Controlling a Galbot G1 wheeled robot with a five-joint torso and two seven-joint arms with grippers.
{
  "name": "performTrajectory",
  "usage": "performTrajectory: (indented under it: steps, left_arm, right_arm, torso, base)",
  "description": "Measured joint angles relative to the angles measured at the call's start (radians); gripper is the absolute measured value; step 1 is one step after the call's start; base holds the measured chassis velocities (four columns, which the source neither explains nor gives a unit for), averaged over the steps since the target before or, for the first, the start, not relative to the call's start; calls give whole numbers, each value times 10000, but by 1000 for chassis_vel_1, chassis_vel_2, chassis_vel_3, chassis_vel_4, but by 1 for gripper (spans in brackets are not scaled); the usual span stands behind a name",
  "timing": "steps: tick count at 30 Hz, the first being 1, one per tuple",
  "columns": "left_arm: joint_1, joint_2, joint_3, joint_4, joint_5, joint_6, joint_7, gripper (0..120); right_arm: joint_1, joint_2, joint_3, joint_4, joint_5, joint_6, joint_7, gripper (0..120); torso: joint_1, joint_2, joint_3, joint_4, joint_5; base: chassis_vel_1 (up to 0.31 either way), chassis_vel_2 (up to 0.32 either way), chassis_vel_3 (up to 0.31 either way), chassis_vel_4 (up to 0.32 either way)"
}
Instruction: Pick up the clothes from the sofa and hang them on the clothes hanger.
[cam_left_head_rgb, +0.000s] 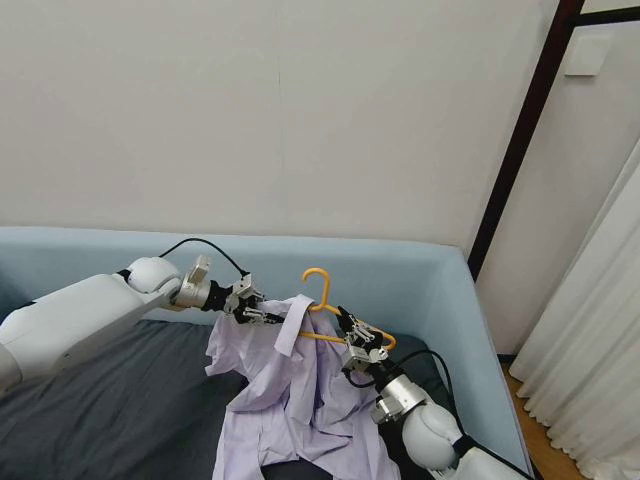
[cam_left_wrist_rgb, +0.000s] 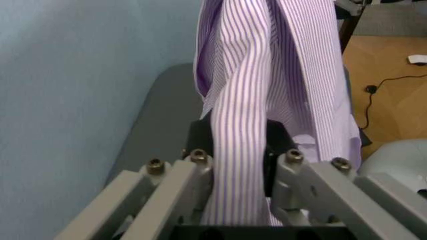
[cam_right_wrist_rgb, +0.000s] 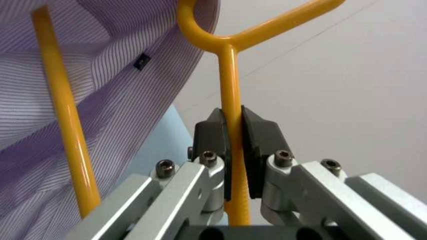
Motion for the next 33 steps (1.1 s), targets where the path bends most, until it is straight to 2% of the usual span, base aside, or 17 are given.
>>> performTrajectory:
  steps: [4,13,15,18,19,21,22,27,28,32,33]
  left_arm:
    - [4,33,1,-21,4,3,42,4]
    - [30,68,10,-57,4,3,52,4]
    - [64,95,10,-79,4,3,54,4]
    - [105,116,-1,-86,4,-8,55,4]
    - [168,136,-43,-88,5,-22,29,4]
    - [214,144,-80,-88,13,-42,-3,1]
    - [214,144,-80,-88,13,-42,-3,1]
    - [237,115,-117,-52,35,-97,-60,1]
    - [237,115,-117,-52,35,-97,-60,1]
    - [246,97,-121,-50,108,-200,-74,1]
    - [246,97,-121,-50,108,-200,-74,1]
  right_arm:
    - [23,21,-1,-14,-10,40,13,4]
    - [-35,22,-1,48,13,11,-9,4]
    - [-84,-16,-9,163,191,-17,-53,11]
    - [-142,-62,-41,284,454,-28,-86,16]
    - [-231,-149,-82,464,836,-31,-167,25]
    - [-342,-267,-101,704,1239,-30,-236,32]
    - [-342,-267,-101,704,1239,-30,-236,32]
    - [-763,-691,93,1608,2814,148,-544,54]
    - [-763,-691,93,1608,2814,148,-544,54]
    - [-1557,-1423,506,2501,5580,151,-1444,73]
    - [-1557,-1423,506,2501,5580,151,-1444,73]
  torso:
    - [0,0,0,0,0]
    - [0,1,0,-1,0]
    - [0,0,0,-1,1]
    - [0,1,0,0,1]
    - [0,1,0,0,0]
    - [0,1,0,0,-1]
    - [0,1,0,0,-1]
    - [0,2,0,0,1]
    - [0,2,0,0,1]
    - [0,2,-1,-1,2]
    - [0,2,-1,-1,2]
  base:
    - [0,0,0,0]
    - [0,0,0,0]
    - [0,0,0,0]
    - [0,0,0,0]
    - [0,0,0,0]
    - [0,0,0,0]
    - [0,0,0,0]
    - [0,0,0,0]
    - [0,0,0,0]
    - [0,0,0,0]
    - [0,0,0,0]
